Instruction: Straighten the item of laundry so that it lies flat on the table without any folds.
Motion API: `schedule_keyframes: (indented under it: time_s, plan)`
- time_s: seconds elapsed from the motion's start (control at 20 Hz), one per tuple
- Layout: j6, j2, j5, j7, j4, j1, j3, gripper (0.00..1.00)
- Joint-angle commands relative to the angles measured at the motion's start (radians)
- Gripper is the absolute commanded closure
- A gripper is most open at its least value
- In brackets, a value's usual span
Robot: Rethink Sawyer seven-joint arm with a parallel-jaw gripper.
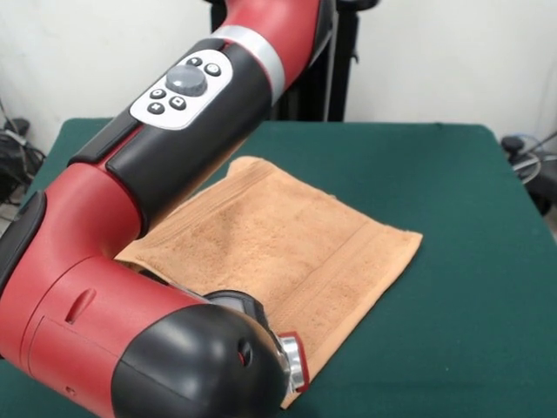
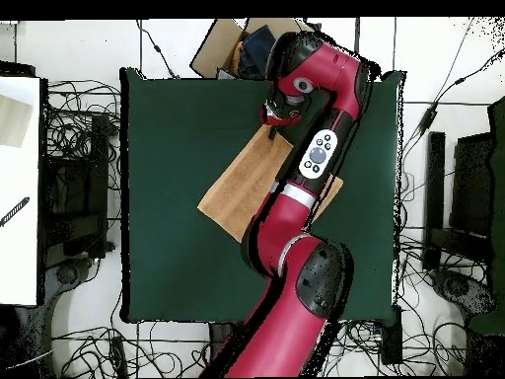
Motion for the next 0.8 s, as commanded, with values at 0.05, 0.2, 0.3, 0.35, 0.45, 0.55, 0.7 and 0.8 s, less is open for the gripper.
schedule_keyframes:
  time_s: [0.05,0.2,0.3,0.35,0.45,0.55,0.7,0.8]
  plan:
    - [-0.444,0.114,-0.072,0.067,0.009,0.027,0.105,1.00]
    - [-0.439,0.117,-0.094,0.061,0.008,0.024,0.126,1.00]
    - [-0.439,0.119,-0.106,0.057,0.007,0.022,0.137,1.00]
    - [-0.439,0.120,-0.111,0.056,0.007,0.021,0.143,1.00]
    - [-0.439,0.122,-0.121,0.053,0.007,0.020,0.154,1.00]
    - [-0.441,0.124,-0.124,0.052,0.008,0.018,0.157,1.00]
    - [-0.441,0.125,-0.126,0.051,0.010,0.017,0.161,1.00]
    - [-0.447,0.127,-0.115,0.063,0.011,0.015,0.157,1.00]
